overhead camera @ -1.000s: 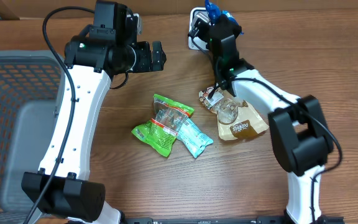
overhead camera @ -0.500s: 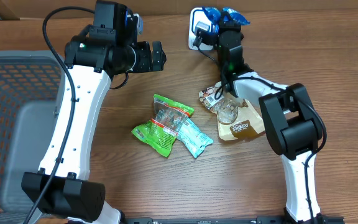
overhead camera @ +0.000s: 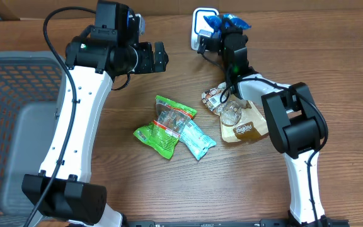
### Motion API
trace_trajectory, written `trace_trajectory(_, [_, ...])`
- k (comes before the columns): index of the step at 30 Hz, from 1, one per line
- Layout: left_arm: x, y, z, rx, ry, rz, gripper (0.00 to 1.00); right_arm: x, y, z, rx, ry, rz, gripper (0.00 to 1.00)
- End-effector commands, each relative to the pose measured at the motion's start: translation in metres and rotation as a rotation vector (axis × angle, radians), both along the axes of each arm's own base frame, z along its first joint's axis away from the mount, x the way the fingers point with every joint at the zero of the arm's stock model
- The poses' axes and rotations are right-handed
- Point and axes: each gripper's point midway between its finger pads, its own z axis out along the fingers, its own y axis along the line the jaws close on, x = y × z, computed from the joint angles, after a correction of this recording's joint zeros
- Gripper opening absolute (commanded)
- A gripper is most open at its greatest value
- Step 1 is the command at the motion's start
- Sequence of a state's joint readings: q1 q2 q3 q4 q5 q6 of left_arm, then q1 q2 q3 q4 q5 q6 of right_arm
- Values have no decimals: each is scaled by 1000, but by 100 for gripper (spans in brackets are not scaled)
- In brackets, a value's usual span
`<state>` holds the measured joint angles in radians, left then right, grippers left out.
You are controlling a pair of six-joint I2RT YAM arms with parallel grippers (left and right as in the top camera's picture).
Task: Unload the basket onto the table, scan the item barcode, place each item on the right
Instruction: 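Hold the Oreo packet barcode in front of the scanner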
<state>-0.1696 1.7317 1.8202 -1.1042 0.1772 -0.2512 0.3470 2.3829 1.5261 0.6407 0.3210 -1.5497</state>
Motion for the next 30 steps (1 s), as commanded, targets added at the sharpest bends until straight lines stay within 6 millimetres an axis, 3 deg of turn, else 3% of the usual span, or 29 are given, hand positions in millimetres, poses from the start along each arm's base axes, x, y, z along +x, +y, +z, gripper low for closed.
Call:
trace_trajectory(1, [2, 1, 7, 17, -29, -18, 100, 8, 4, 16, 12, -40, 9, 4])
trace_trajectory(13, [2, 1, 8, 17, -29, -19, 100, 14, 6, 30, 24, -73, 8, 5])
trace_trajectory(22, [2, 1, 8, 17, -29, -19, 100, 26, 14, 74, 93, -161, 28, 6])
trace_trajectory(30, [2, 1, 8, 17, -29, -19, 100, 43, 22, 77, 157, -148, 28, 8])
